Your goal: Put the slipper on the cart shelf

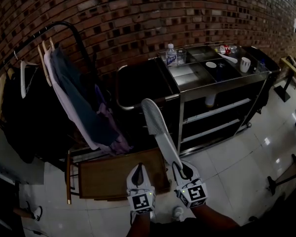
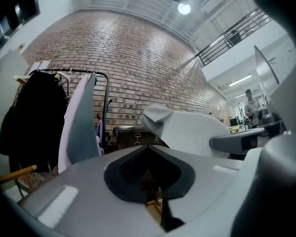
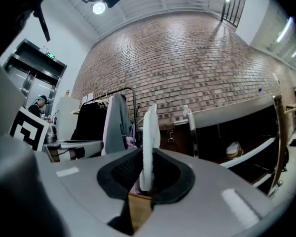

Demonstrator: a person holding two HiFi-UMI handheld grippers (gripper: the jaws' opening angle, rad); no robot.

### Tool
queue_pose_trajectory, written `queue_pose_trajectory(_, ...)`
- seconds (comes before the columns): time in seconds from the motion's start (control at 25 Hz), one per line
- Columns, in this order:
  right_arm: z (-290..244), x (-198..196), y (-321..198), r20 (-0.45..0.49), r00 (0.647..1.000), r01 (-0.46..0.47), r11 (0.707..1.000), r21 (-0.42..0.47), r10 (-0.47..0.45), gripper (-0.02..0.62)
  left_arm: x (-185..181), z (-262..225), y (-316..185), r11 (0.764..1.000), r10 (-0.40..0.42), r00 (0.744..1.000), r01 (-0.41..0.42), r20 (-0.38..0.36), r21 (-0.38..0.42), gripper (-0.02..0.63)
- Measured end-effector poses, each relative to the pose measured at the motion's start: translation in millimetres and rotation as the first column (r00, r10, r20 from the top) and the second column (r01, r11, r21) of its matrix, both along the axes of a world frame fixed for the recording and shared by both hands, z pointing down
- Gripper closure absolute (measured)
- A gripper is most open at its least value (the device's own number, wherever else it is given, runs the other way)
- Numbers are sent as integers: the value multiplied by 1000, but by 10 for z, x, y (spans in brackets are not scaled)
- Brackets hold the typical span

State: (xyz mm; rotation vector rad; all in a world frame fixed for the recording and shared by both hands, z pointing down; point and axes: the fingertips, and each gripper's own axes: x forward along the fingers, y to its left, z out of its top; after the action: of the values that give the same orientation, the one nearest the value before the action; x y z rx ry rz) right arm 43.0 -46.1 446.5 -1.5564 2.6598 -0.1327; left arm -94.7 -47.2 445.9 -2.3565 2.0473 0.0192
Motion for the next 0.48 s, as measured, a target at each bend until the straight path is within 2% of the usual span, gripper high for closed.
queue_pose_trajectory(0.24, 356, 658, 81, 65, 996, -51, 996, -78, 56, 540, 408, -7, -83, 1000, 26, 1000, -26, -15, 7, 591)
queue_pose_trajectory(0.48, 608, 1216, 150, 26, 986, -161, 978, -132, 166, 540, 766, 30, -132, 996, 86, 996, -86, -14, 4, 591)
